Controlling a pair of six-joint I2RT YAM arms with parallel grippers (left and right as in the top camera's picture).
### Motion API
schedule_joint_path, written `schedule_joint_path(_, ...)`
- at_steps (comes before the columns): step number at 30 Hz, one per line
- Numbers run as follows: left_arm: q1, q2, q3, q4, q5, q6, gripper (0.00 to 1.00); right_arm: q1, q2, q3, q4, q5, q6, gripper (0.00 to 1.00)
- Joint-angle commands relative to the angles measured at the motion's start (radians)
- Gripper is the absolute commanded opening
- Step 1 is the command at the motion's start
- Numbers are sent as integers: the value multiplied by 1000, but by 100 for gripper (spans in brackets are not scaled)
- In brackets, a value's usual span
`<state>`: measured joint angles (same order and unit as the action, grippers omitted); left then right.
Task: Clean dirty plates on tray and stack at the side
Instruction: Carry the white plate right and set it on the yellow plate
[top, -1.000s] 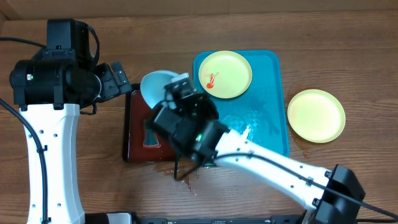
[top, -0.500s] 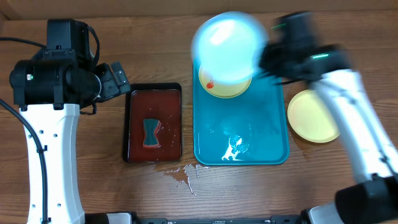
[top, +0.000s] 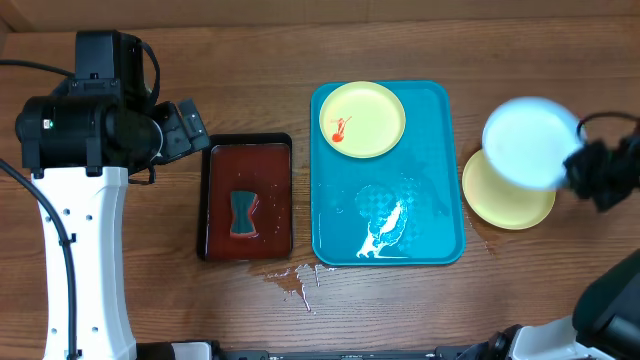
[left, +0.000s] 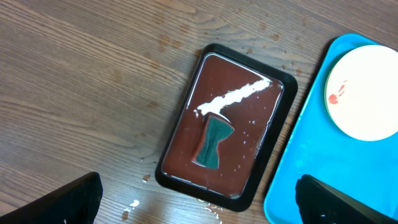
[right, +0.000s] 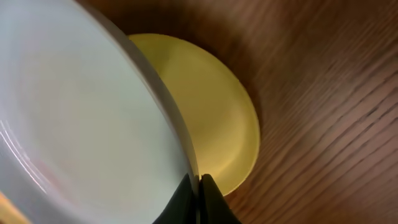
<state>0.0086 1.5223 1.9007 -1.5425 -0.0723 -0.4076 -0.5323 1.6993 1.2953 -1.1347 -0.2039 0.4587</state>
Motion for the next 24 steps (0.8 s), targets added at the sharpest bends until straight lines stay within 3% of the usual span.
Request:
schedule_joint_path(1,4,-6,-1,-1,-13,16,100,1,3,-111,55,31,-21,4)
schedule_joint_path(4,4,-6,-1,-2,-13,16,100,8,3,-164,76,84,-13,4)
schedule_joint_path(6,4,-6,-1,-2,-13,16,100,8,3,-168,93,79,-14,9)
schedule_joint_path(8,4,-6,-1,-1,-13,16,100,8,-5,-158,94,71,-14,34)
schedule_joint_path(10,4,-6,-1,-2,-13,16,100,13,-22,-139,91,56,-16,44)
schedule_joint_path(18,4,-6,-1,-2,-13,16,100,191,-171,-52,123,-209,-235,45)
schedule_joint_path(24,4,-6,-1,-2,-13,16,100,489,-190,-48,266,-95,-307,45)
